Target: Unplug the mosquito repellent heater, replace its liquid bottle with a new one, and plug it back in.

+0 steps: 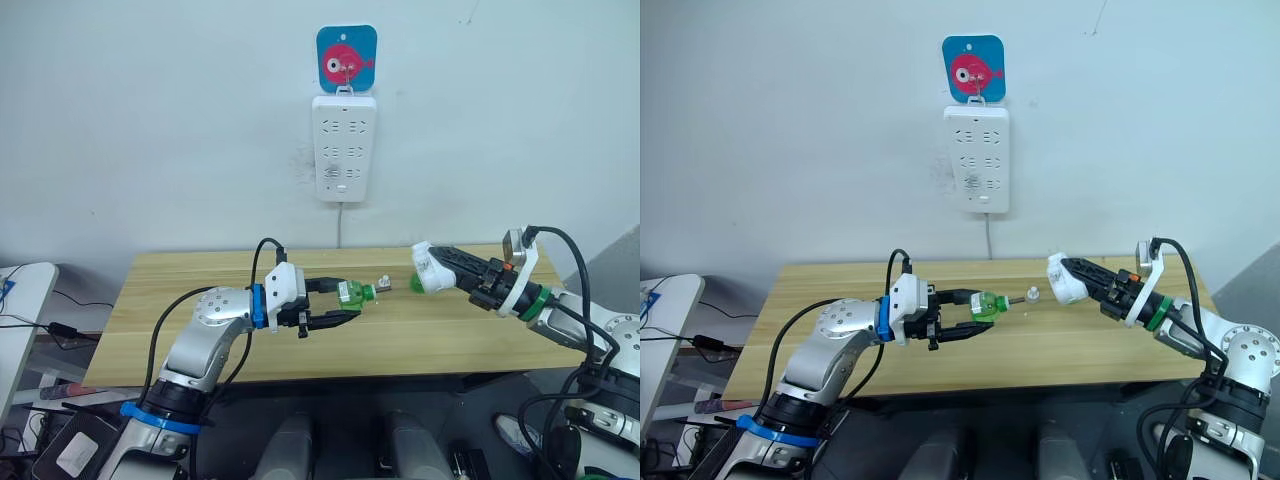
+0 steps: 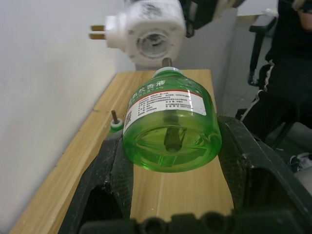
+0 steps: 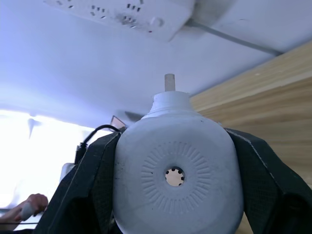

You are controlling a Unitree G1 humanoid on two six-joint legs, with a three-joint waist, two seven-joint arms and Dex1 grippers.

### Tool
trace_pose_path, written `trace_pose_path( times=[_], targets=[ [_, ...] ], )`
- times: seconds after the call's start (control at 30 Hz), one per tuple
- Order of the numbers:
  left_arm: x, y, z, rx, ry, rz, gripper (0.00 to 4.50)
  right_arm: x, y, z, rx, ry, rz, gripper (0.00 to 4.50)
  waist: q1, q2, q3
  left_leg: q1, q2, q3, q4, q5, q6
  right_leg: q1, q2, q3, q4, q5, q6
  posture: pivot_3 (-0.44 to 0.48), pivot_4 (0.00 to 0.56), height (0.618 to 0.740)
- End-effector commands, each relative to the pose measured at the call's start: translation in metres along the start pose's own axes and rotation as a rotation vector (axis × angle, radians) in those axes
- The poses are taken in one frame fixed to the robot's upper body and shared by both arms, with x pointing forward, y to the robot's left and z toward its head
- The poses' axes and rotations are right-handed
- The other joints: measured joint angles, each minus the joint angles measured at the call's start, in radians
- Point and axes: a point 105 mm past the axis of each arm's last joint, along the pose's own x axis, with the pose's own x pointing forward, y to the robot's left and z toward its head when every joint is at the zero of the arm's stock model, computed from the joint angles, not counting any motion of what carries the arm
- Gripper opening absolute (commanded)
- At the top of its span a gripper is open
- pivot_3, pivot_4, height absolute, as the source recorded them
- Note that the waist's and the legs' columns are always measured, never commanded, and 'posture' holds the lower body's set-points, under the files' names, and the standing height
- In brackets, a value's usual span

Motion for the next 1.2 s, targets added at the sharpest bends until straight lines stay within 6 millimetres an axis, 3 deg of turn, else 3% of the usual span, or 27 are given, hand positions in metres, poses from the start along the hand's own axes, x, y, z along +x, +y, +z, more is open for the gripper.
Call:
trace_pose_path(
  times=[0.03, 0.23, 0.8, 1.2],
  targets=[
    [0.013, -0.001, 0.013, 0.045, -0.06, 0.0, 2.24, 0.004, 0.019, 0.002, -0.014, -0.004, 0.066, 2.95, 0.0, 0.0, 0.0, 0.0, 0.0, 0.0, 0.0, 0.0, 0.0, 0.0, 0.0, 0.0, 0.0, 0.0, 0.0, -0.005, 0.162, 0.74],
    [0.021, 0.004, 0.016, 0.049, -0.099, 0.05, 2.24, 0.001, 0.031, -0.003, 0.007, 0.02, 0.084, 2.95, 0.0, 0.0, 0.0, 0.0, 0.0, 0.0, 0.0, 0.0, 0.0, 0.0, 0.0, 0.0, 0.0, 0.0, 0.001, -0.009, 0.165, 0.74],
    [0.037, 0.001, 0.028, 0.043, -0.162, 0.037, 2.24, 0.007, 0.032, -0.007, 0.01, 0.016, 0.061, 2.95, 0.0, 0.0, 0.0, -0.001, 0.001, 0.0, 0.0, 0.0, 0.001, 0.0, 0.0, 0.0, -0.001, -0.002, 0.004, -0.019, 0.164, 0.74],
    [0.037, 0.003, 0.017, 0.061, -0.114, 0.075, 2.24, 0.014, 0.043, -0.016, -0.009, 0.049, 0.116, 2.95, 0.001, 0.0, 0.0, -0.001, 0.001, 0.0, 0.0, 0.0, 0.001, 0.0, 0.0, 0.0, -0.002, -0.002, 0.004, -0.012, 0.159, 0.74]
  ],
)
